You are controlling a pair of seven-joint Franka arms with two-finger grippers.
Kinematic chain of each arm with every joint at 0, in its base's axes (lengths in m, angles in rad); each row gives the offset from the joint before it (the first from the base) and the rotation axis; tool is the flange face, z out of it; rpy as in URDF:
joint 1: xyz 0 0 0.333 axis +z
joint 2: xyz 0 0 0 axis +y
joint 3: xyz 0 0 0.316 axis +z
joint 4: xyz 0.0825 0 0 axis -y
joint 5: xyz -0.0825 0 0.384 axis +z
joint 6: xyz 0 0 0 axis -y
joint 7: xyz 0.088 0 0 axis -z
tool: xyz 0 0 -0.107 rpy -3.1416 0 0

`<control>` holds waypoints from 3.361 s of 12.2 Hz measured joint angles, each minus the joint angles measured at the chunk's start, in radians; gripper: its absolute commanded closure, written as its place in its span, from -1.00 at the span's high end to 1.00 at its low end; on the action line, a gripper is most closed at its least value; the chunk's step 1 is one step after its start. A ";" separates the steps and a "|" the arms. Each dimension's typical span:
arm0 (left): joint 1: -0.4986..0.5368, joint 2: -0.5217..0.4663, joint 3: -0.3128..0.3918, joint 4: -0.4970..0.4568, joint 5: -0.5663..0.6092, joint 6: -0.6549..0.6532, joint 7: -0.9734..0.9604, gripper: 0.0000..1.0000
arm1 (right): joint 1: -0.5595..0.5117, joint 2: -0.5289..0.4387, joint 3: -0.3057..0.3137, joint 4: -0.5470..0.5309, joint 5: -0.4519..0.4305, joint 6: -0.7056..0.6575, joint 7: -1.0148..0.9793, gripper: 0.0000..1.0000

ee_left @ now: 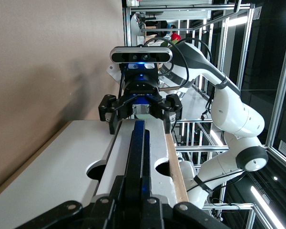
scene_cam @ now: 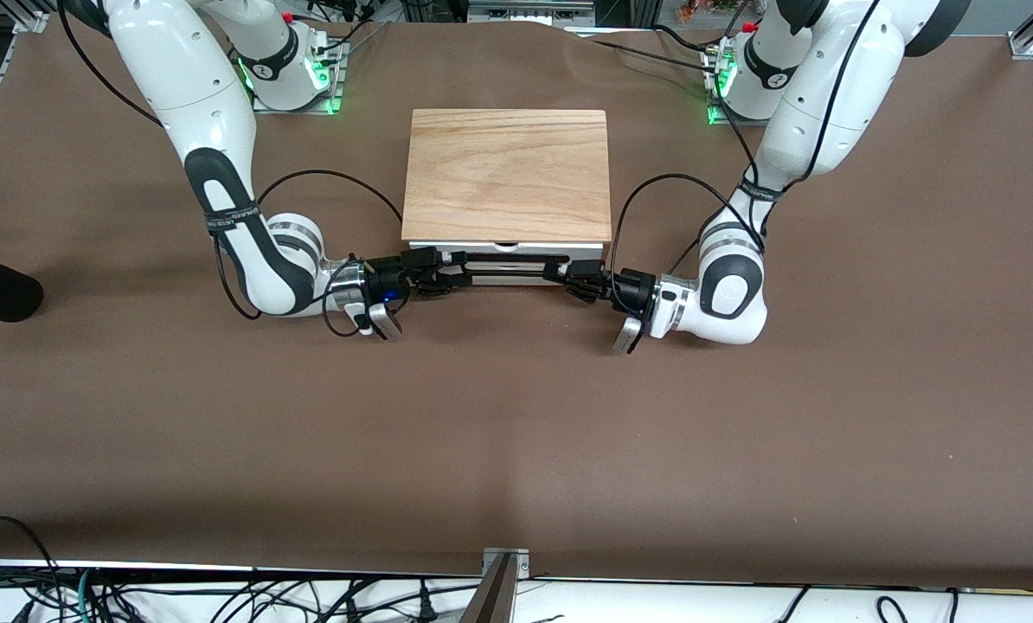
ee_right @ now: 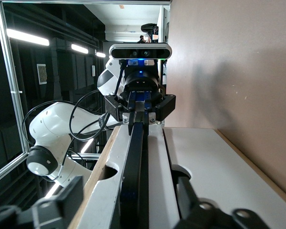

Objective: Pull top drawer with both arms simultaneously
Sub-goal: 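Close the left gripper on the handle while the right gripper grips it, then pull the black handle outward with both grippers, sliding the drawer open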

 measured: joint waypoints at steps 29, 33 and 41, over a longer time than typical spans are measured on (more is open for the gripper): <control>-0.010 0.083 0.023 0.212 0.017 0.048 -0.148 -1.00 | -0.030 0.121 -0.008 0.208 0.012 -0.008 0.062 -0.72; -0.010 0.127 0.030 0.301 0.029 0.050 -0.202 -1.00 | -0.039 0.165 -0.008 0.288 0.006 -0.008 0.100 -0.72; -0.026 0.167 0.061 0.394 0.029 0.060 -0.231 -1.00 | -0.043 0.206 -0.007 0.376 0.006 0.023 0.131 -0.72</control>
